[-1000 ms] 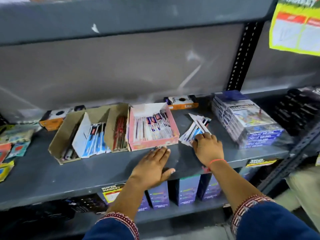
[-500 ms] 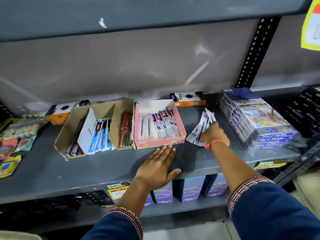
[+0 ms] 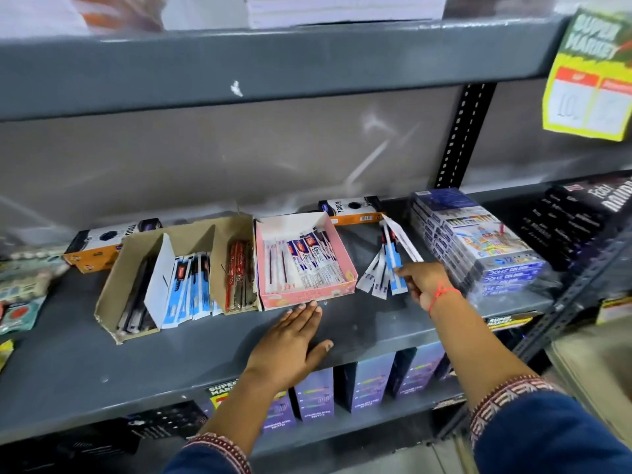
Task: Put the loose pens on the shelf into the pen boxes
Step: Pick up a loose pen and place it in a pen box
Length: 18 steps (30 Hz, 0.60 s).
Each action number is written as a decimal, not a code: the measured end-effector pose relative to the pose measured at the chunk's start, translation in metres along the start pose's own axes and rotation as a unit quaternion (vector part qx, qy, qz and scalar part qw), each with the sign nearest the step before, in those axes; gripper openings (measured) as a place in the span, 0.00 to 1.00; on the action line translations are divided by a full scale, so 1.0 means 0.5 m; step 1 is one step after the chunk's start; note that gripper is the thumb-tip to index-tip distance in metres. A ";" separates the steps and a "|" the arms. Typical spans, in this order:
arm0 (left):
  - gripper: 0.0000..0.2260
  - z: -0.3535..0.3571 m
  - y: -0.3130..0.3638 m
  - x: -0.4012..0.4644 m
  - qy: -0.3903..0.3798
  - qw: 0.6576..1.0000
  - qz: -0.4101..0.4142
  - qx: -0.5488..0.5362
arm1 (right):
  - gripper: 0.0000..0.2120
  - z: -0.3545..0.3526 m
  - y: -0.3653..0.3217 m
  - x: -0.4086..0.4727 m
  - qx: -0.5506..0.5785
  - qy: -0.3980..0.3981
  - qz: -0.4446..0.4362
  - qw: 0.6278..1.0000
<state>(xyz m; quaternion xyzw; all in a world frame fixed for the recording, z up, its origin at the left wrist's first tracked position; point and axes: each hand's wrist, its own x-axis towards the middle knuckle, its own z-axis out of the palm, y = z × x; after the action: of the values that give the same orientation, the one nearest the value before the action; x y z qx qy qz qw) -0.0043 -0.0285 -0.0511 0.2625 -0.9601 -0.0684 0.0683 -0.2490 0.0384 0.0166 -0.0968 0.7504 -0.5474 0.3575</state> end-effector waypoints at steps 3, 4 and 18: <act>0.27 -0.002 -0.004 -0.004 0.017 1.000 -0.009 -0.005 | 0.13 0.017 0.017 -0.038 0.109 -0.051 0.002 0.993; 0.27 -0.001 -0.003 -0.004 0.019 1.000 -0.009 -0.004 | 0.12 0.025 0.022 -0.050 0.119 -0.070 0.005 0.990; 0.28 0.008 -0.005 -0.004 0.025 1.000 -0.009 0.014 | 0.09 0.087 0.024 -0.072 0.133 -0.163 0.015 0.977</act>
<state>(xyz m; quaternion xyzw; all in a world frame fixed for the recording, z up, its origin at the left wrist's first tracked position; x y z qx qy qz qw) -0.0020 -0.0293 -0.0557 0.2734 -0.9566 -0.0493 0.0878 -0.1920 0.0297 0.0154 -0.1250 0.6041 -0.6133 0.4933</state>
